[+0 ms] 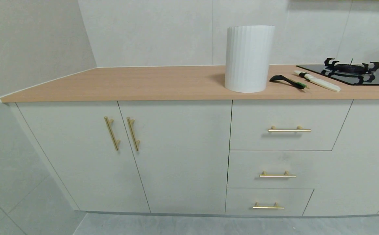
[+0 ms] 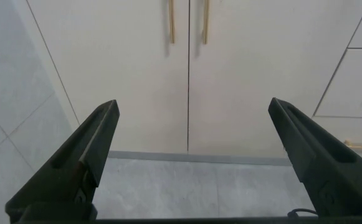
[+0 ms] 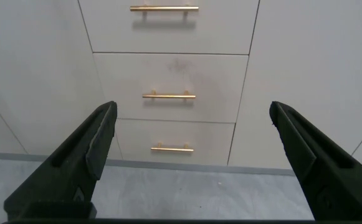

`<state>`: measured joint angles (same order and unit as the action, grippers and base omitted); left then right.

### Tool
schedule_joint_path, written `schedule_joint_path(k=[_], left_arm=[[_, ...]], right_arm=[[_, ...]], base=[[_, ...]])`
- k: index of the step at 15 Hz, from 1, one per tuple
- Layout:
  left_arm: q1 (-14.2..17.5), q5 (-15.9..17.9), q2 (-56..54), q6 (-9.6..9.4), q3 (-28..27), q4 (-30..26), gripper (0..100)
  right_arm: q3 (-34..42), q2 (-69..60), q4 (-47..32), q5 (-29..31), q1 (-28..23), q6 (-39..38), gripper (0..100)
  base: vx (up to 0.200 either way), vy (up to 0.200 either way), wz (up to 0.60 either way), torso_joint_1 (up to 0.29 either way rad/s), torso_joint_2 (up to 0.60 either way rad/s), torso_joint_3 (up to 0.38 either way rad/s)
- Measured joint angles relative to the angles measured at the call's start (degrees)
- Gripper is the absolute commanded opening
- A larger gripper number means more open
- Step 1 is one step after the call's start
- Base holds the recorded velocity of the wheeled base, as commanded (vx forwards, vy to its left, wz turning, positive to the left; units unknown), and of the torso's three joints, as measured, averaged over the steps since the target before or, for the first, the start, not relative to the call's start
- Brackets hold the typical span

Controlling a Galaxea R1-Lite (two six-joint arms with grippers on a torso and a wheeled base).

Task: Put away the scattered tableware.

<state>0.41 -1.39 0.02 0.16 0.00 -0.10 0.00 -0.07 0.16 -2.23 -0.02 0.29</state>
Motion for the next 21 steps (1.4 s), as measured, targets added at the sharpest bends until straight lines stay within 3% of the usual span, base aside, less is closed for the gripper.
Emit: schedule_joint_path(k=[21], left_arm=[[0.0, 0.0, -0.02, -0.02, 0.0, -0.01, 100]], right_arm=[[0.0, 0.0, 0.06, -0.01, 0.02, 0.02, 100]], base=[[0.0, 0.0, -0.03, 0.0, 0.0, 0.0]])
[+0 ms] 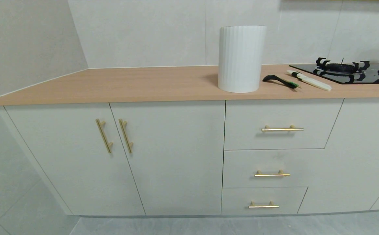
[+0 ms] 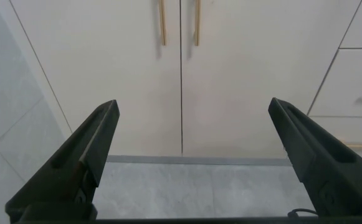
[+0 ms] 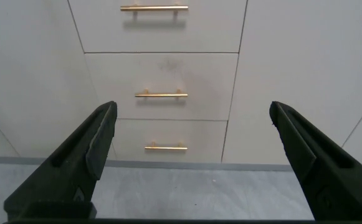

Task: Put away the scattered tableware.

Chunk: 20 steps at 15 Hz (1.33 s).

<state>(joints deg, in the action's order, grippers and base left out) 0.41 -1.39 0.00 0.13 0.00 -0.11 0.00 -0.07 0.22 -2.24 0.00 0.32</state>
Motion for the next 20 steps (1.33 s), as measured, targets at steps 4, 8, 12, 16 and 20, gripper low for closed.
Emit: schedule_joint_path(k=[4, 8, 12, 16, 20], left_arm=[[0.0, 0.02, 0.0, 0.02, 0.0, 0.0, 100], [0.0, 0.0, 0.0, 0.0, 0.0, 0.0, 100], [0.0, 0.0, 0.02, 0.02, 0.0, 0.01, 100], [0.0, 0.02, 0.0, 0.02, 0.0, 0.01, 100], [0.0, 0.02, 0.02, 0.02, 0.0, 0.01, 100]], right_arm=[[-7.77, 1.33, -1.69, -2.24, 0.6, -4.17, 100], [-14.02, 12.89, -4.34, -8.59, 1.87, -4.19, 100], [-19.07, 33.0, -4.38, -11.03, 2.28, -2.47, 100], [-25.05, 54.54, -0.71, -11.57, 2.67, -1.13, 100], [-27.98, 76.34, 15.06, -11.22, 3.74, -1.16, 100]], base=[[0.0, 0.0, 0.0, 0.0, 0.0, 0.0], [0.0, 0.0, 0.0, 0.0, 0.0, 0.0], [0.0, 0.0, 0.0, 0.0, 0.0, 0.0], [0.0, 0.0, 0.0, 0.0, 0.0, 0.0], [0.0, 0.0, 0.0, 0.0, 0.0, 0.0]])
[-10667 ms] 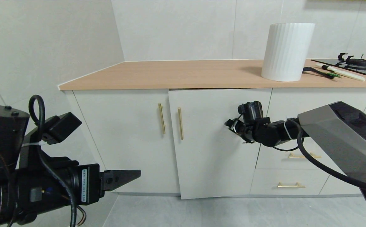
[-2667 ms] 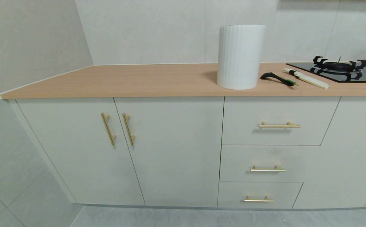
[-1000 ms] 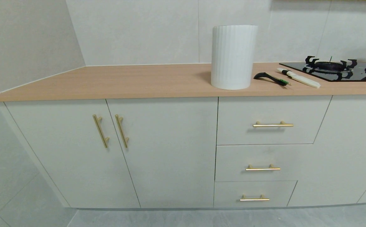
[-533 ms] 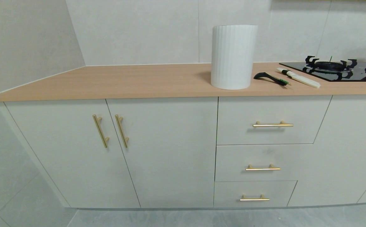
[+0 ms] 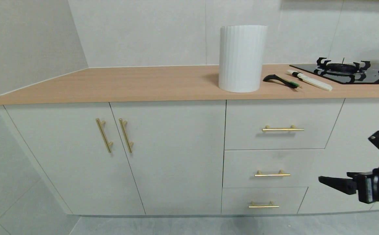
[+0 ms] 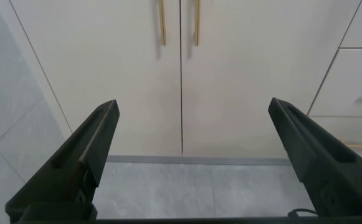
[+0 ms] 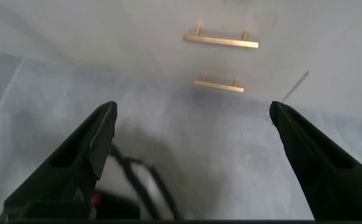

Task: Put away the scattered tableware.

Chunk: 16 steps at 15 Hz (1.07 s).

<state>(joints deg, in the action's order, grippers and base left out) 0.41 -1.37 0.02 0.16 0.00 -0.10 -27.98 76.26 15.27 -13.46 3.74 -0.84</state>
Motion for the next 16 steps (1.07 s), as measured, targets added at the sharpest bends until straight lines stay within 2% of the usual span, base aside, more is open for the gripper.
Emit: schedule_joint_path(k=[7, 9, 11, 13, 16], left_arm=[[0.0, -0.02, 0.0, 0.0, 0.0, 0.0, 100], [0.0, -0.02, -0.02, 0.0, 0.0, 0.0, 100], [0.0, -0.02, 0.0, 0.0, 0.0, 0.0, 100], [0.0, -0.02, -0.02, 0.0, 0.0, 0.0, 100], [0.0, -0.02, -0.02, 0.0, 0.0, 0.0, 100]], right_arm=[[-8.24, 33.77, 19.35, 6.21, 3.34, -0.39, 100], [-11.59, 41.2, 22.47, 8.2, 3.8, -0.44, 100], [-14.98, 47.34, 24.55, 10.02, 3.97, -0.77, 100], [-16.07, 51.93, 30.05, 11.22, 4.08, -1.16, 100], [-17.2, 55.24, 31.57, 11.96, 4.19, -2.99, 100]], base=[[0.0, 0.0, 0.0, 0.0, 0.0, 0.0], [0.0, 0.0, 0.0, 0.0, 0.0, 0.0], [0.0, 0.0, 0.0, 0.0, 0.0, 0.0], [0.0, 0.0, 0.0, 0.0, 0.0, 0.0], [0.0, 0.0, 0.0, 0.0, 0.0, 0.0]])
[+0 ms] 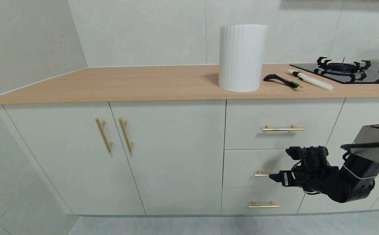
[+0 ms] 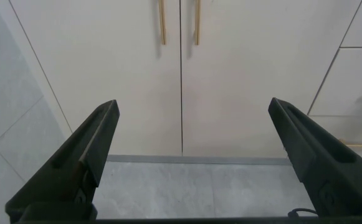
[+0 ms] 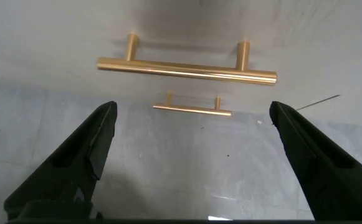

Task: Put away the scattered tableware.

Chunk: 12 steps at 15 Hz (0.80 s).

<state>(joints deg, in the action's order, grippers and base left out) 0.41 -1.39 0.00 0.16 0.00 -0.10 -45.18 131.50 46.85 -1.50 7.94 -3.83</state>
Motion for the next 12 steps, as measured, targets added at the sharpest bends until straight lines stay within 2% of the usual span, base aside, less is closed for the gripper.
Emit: schedule_joint_path(k=[2, 6, 12], left_arm=[[0.0, 0.0, 0.0, 0.0, 0.0, 0.0, 100], [0.0, 0.0, 0.0, 0.0, 0.0, 0.0, 100], [0.0, 0.02, 0.0, -0.02, 0.0, 0.0, 100]], right_arm=[[-1.23, 1.41, 0.48, 1.29, 0.0, -0.05, 100], [-2.11, 4.0, 6.25, 3.0, 0.13, -0.09, 100], [-4.95, 7.84, 7.05, 4.97, 0.13, -0.18, 100]], base=[[0.0, 0.0, 0.0, 0.0, 0.0, 0.0], [0.0, 0.0, 0.0, 0.0, 0.0, 0.0], [0.0, 0.0, 0.0, 0.0, 0.0, 0.0]])
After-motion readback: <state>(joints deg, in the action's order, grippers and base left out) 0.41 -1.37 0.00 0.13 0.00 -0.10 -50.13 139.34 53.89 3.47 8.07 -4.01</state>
